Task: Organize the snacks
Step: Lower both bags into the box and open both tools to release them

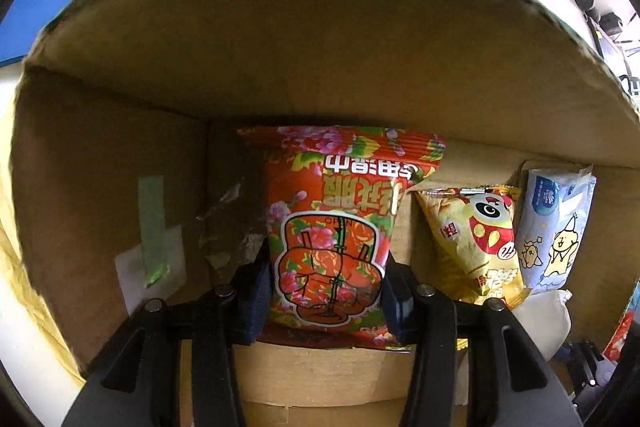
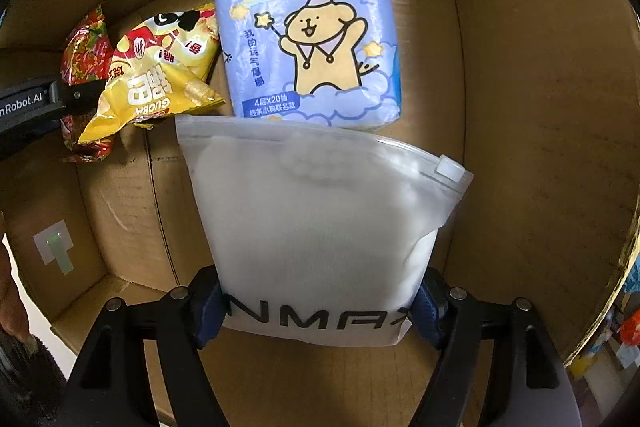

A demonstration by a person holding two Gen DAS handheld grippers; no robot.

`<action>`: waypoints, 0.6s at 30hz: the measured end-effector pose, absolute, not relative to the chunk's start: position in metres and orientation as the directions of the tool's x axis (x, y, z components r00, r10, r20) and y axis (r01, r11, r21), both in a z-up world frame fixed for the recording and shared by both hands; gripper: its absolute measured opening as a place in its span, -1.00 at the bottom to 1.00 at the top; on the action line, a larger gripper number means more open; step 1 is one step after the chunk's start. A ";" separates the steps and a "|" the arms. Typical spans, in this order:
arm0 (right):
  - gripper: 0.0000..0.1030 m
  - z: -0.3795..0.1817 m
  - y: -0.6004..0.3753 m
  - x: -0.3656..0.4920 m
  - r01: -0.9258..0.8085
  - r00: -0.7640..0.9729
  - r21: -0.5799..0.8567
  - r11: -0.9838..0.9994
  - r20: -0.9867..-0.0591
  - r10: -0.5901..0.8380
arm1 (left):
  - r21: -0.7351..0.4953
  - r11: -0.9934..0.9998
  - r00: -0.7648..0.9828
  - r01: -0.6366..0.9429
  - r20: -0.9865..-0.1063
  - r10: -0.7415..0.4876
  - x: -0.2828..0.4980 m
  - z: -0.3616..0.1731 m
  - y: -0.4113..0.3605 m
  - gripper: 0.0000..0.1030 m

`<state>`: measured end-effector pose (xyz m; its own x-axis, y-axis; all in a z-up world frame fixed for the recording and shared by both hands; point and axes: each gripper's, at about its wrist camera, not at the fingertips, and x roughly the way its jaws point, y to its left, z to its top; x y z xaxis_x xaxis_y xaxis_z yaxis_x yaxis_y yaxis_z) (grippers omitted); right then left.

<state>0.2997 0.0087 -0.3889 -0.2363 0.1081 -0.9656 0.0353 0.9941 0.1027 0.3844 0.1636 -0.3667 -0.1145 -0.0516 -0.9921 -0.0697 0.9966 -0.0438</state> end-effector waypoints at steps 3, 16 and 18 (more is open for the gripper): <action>0.53 -0.391 0.003 0.300 0.039 -0.243 0.100 0.994 -0.964 0.106 | -0.050 0.996 -0.125 -0.068 -0.990 -0.059 0.387 -0.368 0.164 -0.14; 0.71 -0.401 0.010 0.312 0.047 -0.258 0.118 0.992 -0.958 0.126 | -0.074 0.994 -0.157 -0.079 -0.984 -0.085 0.391 -0.360 0.181 -0.06; 0.77 -0.397 0.011 0.313 0.045 -0.254 0.121 0.992 -0.959 0.128 | -0.074 0.994 -0.152 -0.076 -0.985 -0.085 0.385 -0.358 0.178 -0.03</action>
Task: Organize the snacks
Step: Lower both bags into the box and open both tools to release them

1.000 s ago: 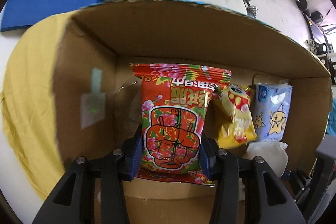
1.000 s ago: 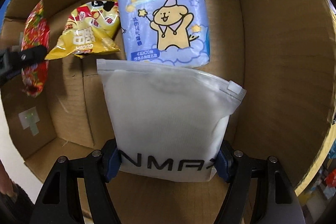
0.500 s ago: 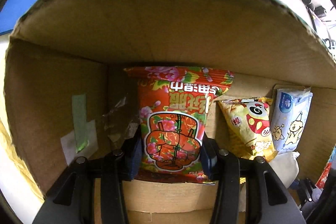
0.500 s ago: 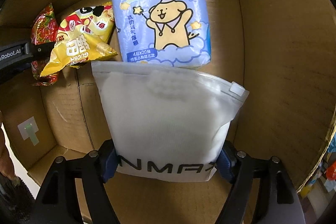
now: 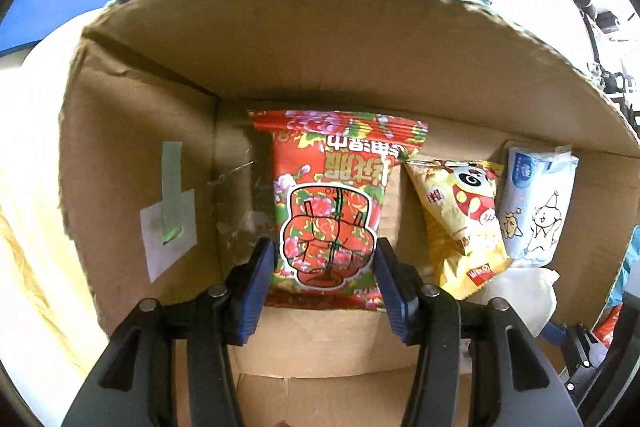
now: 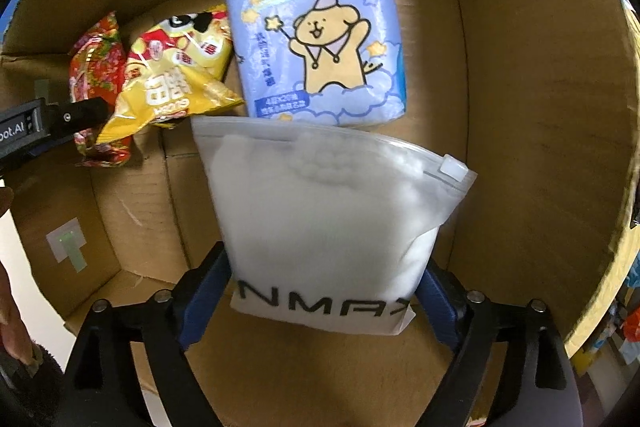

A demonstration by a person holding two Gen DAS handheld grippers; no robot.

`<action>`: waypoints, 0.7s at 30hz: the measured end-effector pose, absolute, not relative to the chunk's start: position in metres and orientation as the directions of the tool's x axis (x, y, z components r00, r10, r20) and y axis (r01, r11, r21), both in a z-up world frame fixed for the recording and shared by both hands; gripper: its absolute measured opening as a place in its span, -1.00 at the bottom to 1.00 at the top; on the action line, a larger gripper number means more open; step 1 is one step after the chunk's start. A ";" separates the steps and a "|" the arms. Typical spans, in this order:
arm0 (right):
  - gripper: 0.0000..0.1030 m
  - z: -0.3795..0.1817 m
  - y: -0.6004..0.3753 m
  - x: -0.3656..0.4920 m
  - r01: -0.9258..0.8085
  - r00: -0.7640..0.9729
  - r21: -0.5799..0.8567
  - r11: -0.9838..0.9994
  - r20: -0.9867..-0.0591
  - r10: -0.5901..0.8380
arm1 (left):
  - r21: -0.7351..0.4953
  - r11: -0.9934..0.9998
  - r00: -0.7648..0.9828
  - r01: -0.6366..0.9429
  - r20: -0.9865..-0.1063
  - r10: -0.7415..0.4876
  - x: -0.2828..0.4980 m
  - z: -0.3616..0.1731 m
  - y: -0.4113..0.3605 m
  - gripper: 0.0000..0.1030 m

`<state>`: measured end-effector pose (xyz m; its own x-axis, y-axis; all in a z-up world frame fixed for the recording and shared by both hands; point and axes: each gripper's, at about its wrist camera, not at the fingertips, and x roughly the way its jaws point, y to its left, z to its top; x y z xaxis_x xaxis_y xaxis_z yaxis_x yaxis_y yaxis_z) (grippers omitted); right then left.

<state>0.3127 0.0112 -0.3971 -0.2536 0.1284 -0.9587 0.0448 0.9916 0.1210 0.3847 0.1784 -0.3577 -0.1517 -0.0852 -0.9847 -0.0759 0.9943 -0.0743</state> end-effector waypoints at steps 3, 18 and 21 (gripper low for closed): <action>0.88 -0.389 0.013 0.314 0.041 -0.246 0.128 0.991 -0.960 0.134 | -0.093 0.993 -0.131 -0.074 -0.986 -0.102 0.381 -0.352 0.178 0.16; 1.00 -0.336 0.011 0.314 0.025 -0.169 0.116 0.993 -0.978 0.118 | -0.048 0.997 -0.045 -0.054 -0.998 -0.050 0.353 -0.322 0.163 0.99; 1.00 -0.324 0.003 0.313 0.013 -0.143 0.116 0.993 -0.983 0.117 | -0.055 0.997 -0.010 -0.055 -0.998 -0.055 0.341 -0.308 0.171 0.99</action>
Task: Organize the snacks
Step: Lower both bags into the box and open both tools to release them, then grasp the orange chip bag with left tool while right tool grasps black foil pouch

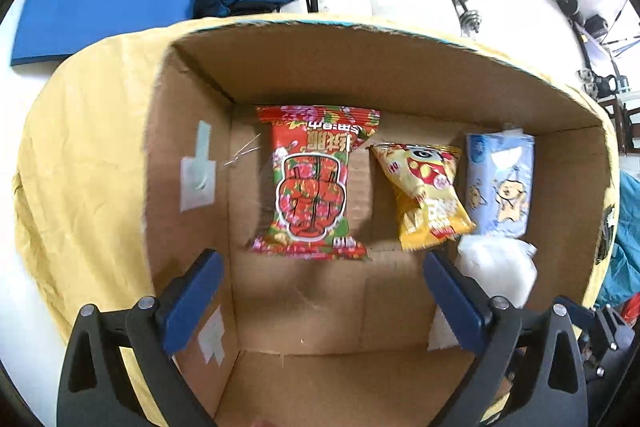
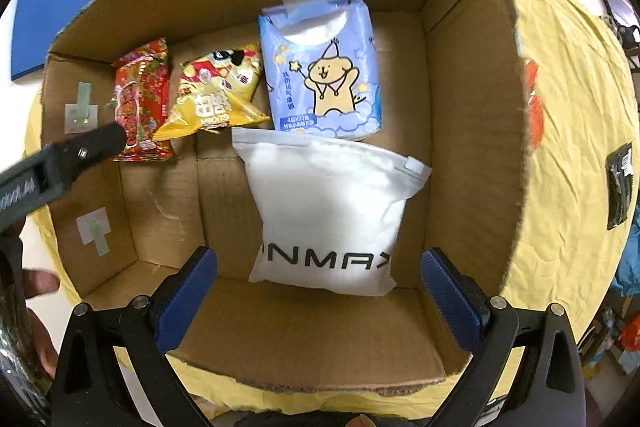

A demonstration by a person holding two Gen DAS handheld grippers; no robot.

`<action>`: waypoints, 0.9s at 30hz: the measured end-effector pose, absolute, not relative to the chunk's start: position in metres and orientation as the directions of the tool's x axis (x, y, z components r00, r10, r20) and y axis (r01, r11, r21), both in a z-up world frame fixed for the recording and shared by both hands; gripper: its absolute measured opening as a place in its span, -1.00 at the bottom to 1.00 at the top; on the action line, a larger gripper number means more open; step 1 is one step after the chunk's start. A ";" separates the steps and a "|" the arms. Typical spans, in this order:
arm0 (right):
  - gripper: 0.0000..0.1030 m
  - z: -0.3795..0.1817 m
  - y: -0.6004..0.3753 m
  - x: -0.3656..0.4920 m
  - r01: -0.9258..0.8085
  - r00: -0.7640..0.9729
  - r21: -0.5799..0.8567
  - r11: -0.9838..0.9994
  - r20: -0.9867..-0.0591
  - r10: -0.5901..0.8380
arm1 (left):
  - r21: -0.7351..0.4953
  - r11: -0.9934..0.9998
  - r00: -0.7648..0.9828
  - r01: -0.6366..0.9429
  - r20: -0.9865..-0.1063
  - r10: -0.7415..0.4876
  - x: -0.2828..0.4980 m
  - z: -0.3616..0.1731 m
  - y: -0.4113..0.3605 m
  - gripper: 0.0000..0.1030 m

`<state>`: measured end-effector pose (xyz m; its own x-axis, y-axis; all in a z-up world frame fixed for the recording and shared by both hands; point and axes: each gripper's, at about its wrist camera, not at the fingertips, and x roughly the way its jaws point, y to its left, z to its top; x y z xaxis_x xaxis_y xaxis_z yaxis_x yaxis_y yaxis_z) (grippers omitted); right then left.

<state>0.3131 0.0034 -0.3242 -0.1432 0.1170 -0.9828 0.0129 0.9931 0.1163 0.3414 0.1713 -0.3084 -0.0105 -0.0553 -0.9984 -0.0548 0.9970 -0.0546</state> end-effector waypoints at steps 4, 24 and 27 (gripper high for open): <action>1.00 -0.305 0.002 0.307 -0.013 -0.100 0.113 0.993 -0.989 0.111 | -0.054 0.997 0.049 -0.054 -0.997 -0.051 0.326 -0.289 0.167 0.99; 1.00 -0.216 -0.006 0.227 -0.108 0.125 0.119 0.987 -0.983 0.133 | -0.089 0.994 0.280 -0.064 -0.958 -0.067 0.215 -0.187 0.146 0.99; 1.00 -0.202 -0.013 0.216 -0.111 0.152 0.137 0.984 -0.976 0.153 | -0.086 0.994 0.304 -0.066 -0.951 -0.062 0.207 -0.175 0.141 0.99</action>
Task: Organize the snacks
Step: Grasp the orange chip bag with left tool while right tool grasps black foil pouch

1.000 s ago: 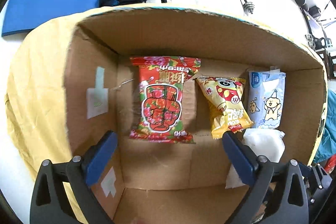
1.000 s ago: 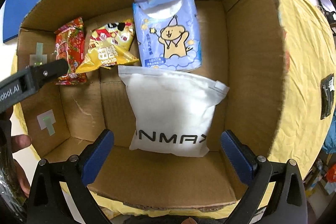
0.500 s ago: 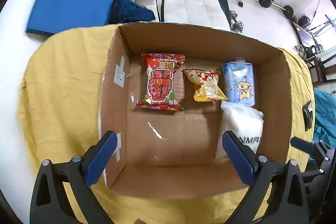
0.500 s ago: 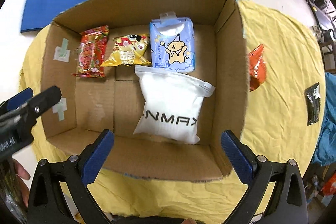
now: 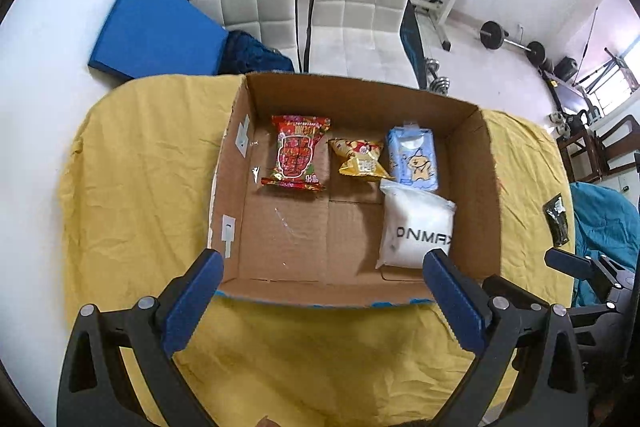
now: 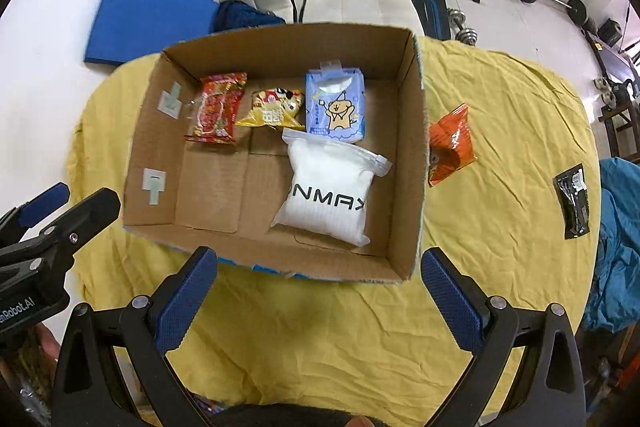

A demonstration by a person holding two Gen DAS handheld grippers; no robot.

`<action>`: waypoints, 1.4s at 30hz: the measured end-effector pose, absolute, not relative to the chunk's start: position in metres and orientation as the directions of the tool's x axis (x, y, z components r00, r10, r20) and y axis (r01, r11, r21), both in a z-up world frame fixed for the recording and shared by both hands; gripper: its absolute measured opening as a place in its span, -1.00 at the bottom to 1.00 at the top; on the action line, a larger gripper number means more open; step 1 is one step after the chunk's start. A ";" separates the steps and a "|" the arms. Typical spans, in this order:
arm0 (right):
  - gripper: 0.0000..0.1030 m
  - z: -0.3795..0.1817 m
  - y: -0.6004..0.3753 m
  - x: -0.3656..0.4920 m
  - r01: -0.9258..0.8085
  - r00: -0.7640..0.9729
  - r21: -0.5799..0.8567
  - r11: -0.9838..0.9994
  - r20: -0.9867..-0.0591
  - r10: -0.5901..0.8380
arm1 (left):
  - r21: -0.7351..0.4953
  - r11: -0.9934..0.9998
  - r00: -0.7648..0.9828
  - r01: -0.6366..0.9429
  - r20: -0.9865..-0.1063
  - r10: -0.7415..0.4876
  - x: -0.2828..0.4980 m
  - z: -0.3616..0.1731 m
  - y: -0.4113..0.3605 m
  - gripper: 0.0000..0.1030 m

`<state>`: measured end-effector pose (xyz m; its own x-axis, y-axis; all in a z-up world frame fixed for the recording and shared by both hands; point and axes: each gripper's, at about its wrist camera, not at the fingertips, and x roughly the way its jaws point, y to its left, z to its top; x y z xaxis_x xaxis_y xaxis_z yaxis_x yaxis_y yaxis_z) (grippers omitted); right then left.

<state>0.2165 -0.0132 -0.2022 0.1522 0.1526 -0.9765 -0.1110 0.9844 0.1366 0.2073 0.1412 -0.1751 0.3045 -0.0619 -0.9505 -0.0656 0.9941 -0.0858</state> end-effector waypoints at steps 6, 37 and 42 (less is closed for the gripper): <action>1.00 -0.186 -0.035 0.203 -0.109 0.178 0.174 0.979 -0.965 0.192 | -0.091 0.994 0.350 -0.058 -0.935 -0.065 0.197 -0.153 0.119 0.99; 1.00 -0.300 -0.452 0.211 0.294 0.142 -0.001 0.956 -0.989 -0.044 | -0.142 0.981 -0.002 -0.134 -0.990 -0.143 0.331 -0.341 -0.174 0.88; 1.00 -0.337 -0.462 0.232 0.253 0.097 -0.020 0.967 -0.994 -0.046 | -0.075 0.987 -0.048 -0.142 -0.995 -0.083 0.350 -0.378 -0.184 0.88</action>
<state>0.2318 -0.4623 -0.3370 0.0974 -0.0463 -0.9942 0.2534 0.9671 -0.0202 0.3497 -0.1841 -0.3784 -0.0483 -0.0828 -0.9954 -0.1421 0.9870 -0.0752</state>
